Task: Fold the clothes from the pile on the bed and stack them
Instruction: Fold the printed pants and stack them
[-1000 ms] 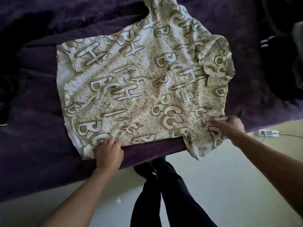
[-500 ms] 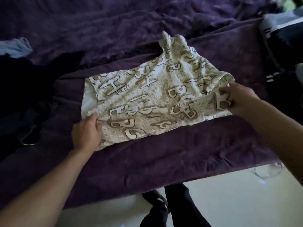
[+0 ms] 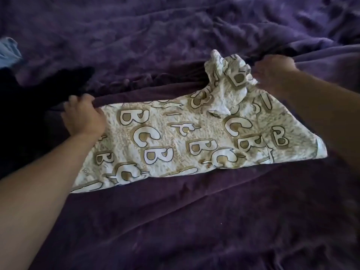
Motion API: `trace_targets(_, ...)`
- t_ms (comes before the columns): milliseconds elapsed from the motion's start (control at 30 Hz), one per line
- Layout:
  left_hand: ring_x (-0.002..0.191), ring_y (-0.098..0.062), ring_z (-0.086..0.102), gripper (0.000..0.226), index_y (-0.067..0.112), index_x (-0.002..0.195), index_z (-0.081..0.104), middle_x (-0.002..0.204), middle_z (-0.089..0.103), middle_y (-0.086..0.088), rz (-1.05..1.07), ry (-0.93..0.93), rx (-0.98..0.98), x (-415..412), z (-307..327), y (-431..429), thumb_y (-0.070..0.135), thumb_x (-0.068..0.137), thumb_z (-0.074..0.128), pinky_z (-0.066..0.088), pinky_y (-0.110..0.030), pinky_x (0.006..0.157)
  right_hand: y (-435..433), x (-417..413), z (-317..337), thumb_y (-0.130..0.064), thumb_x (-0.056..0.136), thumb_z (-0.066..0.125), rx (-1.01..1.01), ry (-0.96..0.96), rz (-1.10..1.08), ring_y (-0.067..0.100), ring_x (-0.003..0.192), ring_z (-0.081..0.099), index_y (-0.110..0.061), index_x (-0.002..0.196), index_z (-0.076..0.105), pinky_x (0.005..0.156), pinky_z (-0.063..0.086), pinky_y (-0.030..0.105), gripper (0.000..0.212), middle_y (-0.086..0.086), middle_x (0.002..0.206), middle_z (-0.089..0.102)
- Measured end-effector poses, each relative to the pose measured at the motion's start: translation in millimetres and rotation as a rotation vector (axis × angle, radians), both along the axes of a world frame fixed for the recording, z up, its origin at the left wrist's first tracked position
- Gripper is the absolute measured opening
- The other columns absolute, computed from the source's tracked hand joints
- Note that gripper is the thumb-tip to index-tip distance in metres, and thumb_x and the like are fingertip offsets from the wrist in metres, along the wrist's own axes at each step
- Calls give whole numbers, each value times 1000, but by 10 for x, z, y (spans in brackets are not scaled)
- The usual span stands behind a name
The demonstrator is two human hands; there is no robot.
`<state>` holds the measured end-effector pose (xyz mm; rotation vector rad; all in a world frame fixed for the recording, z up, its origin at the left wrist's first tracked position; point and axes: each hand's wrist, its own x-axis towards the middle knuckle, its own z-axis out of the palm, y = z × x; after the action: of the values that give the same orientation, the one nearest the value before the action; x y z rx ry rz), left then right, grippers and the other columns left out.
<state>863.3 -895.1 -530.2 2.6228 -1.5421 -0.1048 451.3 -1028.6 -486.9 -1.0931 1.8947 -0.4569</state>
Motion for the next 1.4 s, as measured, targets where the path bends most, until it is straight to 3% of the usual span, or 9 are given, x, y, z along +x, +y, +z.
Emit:
trace_targets(133, 110, -41, 45, 31, 9, 113, 62, 118, 50, -20, -204, -1, 37, -362, -261, 27, 12, 83, 63, 38, -53, 90, 298, 12, -374, -25, 79, 67, -531, 460, 512, 26, 95, 62, -22, 106, 65, 76, 51, 33, 28, 7, 111, 62)
trace_targets(233, 118, -39, 44, 34, 6, 118, 63, 126, 49, -19, -326, 32, 167, -680, -452, 157, 15, 85, 63, 37, -52, 91, 646, 40, -698, -37, 74, 70, -373, 702, 1095, 30, 128, 41, -29, 131, 46, 96, 44, 54, 62, 10, 144, 39)
trace_targets(433, 120, -39, 44, 38, 7, 119, 61, 127, 49, -19, -316, 16, 234, -775, -574, 71, 15, 83, 65, 39, -53, 91, -402, 256, -580, -24, 84, 53, -422, 755, 522, 38, 94, 60, -12, 95, 68, 84, 45, 47, 22, 19, 99, 66)
trace_targets(633, 119, -40, 46, 36, 9, 121, 59, 130, 49, -20, -338, 22, 167, -816, -518, -150, 20, 87, 62, 38, -53, 92, -1278, 324, -498, -46, 82, 55, -142, 445, 146, 29, 110, 61, -19, 126, 58, 88, 50, 33, 52, 7, 121, 64)
trace_targets(767, 116, -36, 48, 39, 11, 124, 59, 127, 51, -16, -429, 34, 198, -885, -587, -155, 25, 88, 61, 38, -51, 93, -1013, 337, -713, -75, 59, 71, 174, 102, -117, 20, 79, 56, -10, 125, 51, 68, 41, 30, 95, 0, 83, 54)
trace_targets(1000, 113, -32, 48, 40, 15, 127, 56, 121, 53, -10, -447, 57, 319, -847, -584, -159, 25, 89, 58, 37, -47, 93, -807, 254, -405, -6, 62, 82, -32, -139, 105, 26, 68, 67, -20, 83, 74, 64, 58, 36, 27, 8, 81, 73)
trace_targets(1133, 114, -30, 48, 41, 16, 128, 56, 121, 51, -8, -431, 131, 338, -802, -435, -192, 19, 87, 58, 38, -45, 97, -124, -155, -108, -6, 73, 73, -288, -47, 481, 28, 58, 63, -30, 70, 71, 56, 53, 43, 25, 1, 66, 69)
trace_targets(1267, 113, -36, 48, 34, 8, 118, 60, 121, 51, -15, -394, 191, 222, -964, -278, -197, 13, 85, 61, 40, -48, 95, 738, -600, -286, -4, 67, 70, -592, 411, 1192, 35, 107, 65, -15, 82, 75, 89, 50, 49, 19, 8, 106, 73)
trace_targets(1400, 116, -36, 48, 35, 6, 118, 61, 129, 50, -19, -576, 260, -11, -1486, -125, -211, 7, 83, 60, 41, -47, 96, 1197, -907, -533, 0, 67, 69, -238, 691, 1310, 25, 141, 33, -32, 109, 72, 113, 19, 52, 53, -9, 139, 52)
